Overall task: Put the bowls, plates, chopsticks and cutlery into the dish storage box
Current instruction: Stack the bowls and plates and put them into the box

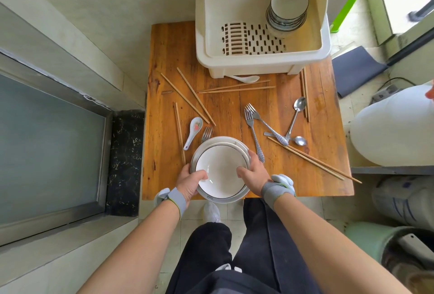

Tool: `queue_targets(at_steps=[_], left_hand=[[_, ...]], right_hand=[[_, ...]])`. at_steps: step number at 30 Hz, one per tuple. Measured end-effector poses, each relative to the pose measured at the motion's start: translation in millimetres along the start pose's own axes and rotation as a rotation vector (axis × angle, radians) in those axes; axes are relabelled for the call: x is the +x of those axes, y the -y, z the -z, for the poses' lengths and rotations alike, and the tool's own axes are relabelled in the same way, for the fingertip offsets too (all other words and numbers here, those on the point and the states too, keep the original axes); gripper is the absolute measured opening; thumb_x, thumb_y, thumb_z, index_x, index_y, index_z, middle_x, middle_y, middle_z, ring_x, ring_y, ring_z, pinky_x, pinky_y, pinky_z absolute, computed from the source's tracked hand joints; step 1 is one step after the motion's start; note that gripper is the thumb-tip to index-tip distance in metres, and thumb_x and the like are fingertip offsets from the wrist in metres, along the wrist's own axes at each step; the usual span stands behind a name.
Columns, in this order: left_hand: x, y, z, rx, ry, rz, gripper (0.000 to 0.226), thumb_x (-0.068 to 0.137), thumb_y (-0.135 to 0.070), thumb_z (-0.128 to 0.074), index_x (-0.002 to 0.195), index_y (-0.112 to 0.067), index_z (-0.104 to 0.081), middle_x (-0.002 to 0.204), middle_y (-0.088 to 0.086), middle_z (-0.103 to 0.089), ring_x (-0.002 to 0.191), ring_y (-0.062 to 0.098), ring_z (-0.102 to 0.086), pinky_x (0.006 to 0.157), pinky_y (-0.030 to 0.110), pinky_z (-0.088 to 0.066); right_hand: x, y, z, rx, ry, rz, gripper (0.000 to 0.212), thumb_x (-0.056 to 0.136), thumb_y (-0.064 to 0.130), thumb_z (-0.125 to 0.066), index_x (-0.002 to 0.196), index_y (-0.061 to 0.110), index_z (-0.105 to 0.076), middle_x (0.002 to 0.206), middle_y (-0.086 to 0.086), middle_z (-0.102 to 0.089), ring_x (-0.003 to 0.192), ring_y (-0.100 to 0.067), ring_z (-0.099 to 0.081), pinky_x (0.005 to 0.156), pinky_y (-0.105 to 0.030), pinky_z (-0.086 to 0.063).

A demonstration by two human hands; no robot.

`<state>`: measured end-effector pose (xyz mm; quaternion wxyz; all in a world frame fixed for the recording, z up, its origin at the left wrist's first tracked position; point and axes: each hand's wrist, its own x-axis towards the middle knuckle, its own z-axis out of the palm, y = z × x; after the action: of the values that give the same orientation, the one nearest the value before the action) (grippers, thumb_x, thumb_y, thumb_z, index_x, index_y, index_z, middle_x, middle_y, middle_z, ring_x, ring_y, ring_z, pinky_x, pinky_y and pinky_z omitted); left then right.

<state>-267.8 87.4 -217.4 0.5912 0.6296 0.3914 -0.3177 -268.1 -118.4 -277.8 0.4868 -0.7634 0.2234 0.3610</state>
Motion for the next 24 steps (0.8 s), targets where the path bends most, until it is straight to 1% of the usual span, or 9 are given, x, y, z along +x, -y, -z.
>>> queue_targets(at_steps=[3,5,7,9,11,15,20,22,24], left_hand=[[0,1,2,0.001,0.009,-0.01,0.066,0.057,-0.022,-0.064,0.123,-0.021,-0.057,0.109,0.004,-0.068,0.089,0.017,-0.062,0.075,0.034,-0.054],[0,2,4,-0.021,0.023,-0.009,0.065,0.059,-0.026,-0.068,0.123,-0.024,-0.054,0.11,0.0,-0.067,0.094,0.015,-0.063,0.075,0.033,-0.054],[1,4,4,-0.037,0.042,-0.01,0.066,0.06,-0.029,-0.07,0.122,-0.03,-0.05,0.111,-0.003,-0.066,0.098,0.014,-0.061,0.075,0.032,-0.052],[3,6,3,-0.054,0.046,-0.006,0.064,0.059,-0.028,-0.069,0.119,-0.031,-0.05,0.11,-0.002,-0.066,0.097,0.015,-0.061,0.077,0.034,-0.052],[6,6,0,-0.064,0.031,-0.019,0.058,0.057,-0.025,-0.066,0.114,-0.029,-0.055,0.107,0.002,-0.067,0.092,0.019,-0.061,0.082,0.039,-0.053],[3,0,0,-0.048,-0.027,-0.052,0.056,0.056,-0.025,-0.061,0.112,-0.021,-0.062,0.1,0.007,-0.068,0.086,0.023,-0.061,0.08,0.042,-0.054],[-21,-35,-1,-0.073,-0.023,-0.166,0.05,0.057,-0.025,-0.06,0.106,-0.019,-0.064,0.088,0.005,-0.066,0.073,0.022,-0.059,0.06,0.028,-0.049],[-41,-59,3,-0.079,-0.002,-0.255,0.045,0.057,-0.026,-0.06,0.101,-0.018,-0.064,0.087,0.005,-0.066,0.074,0.024,-0.06,0.062,0.03,-0.048],[-49,-80,1,-0.059,-0.018,-0.309,0.04,0.056,-0.026,-0.061,0.095,-0.019,-0.063,0.087,0.006,-0.066,0.075,0.025,-0.059,0.064,0.031,-0.047]], right_hand=[[-21,19,7,-0.006,-0.016,0.018,0.092,0.061,0.051,-0.063,0.144,0.034,-0.028,0.132,-0.007,-0.053,0.113,-0.026,-0.055,0.094,-0.049,-0.052],[-32,31,10,-0.003,-0.001,0.014,0.097,0.06,0.048,-0.062,0.148,0.031,-0.025,0.135,-0.004,-0.042,0.115,-0.019,-0.043,0.096,-0.039,-0.041],[-31,32,10,0.011,0.035,0.0,0.1,0.058,0.045,-0.061,0.15,0.03,-0.022,0.133,-0.003,-0.037,0.114,-0.019,-0.036,0.096,-0.04,-0.037],[-23,26,8,0.047,0.04,0.008,0.1,0.056,0.046,-0.066,0.146,0.04,-0.023,0.131,-0.005,-0.044,0.117,-0.024,-0.044,0.101,-0.05,-0.043],[-12,14,5,0.086,0.024,0.021,0.095,0.056,0.045,-0.068,0.141,0.047,-0.026,0.125,-0.006,-0.053,0.113,-0.029,-0.054,0.097,-0.055,-0.049],[-35,42,8,0.123,-0.026,0.084,0.085,0.059,0.037,-0.062,0.14,0.031,-0.039,0.111,-0.004,-0.064,0.098,-0.026,-0.063,0.086,-0.046,-0.057],[-59,78,24,0.131,-0.088,0.177,0.069,0.06,0.035,-0.058,0.128,0.035,-0.045,0.105,-0.005,-0.065,0.095,-0.027,-0.063,0.081,-0.043,-0.057],[-79,101,33,0.133,-0.147,0.254,0.064,0.06,0.035,-0.058,0.123,0.038,-0.048,0.104,-0.004,-0.065,0.095,-0.028,-0.063,0.082,-0.047,-0.057],[-90,120,43,0.147,-0.188,0.311,0.062,0.059,0.034,-0.057,0.121,0.036,-0.051,0.103,-0.004,-0.065,0.096,-0.029,-0.062,0.076,-0.042,-0.056]])
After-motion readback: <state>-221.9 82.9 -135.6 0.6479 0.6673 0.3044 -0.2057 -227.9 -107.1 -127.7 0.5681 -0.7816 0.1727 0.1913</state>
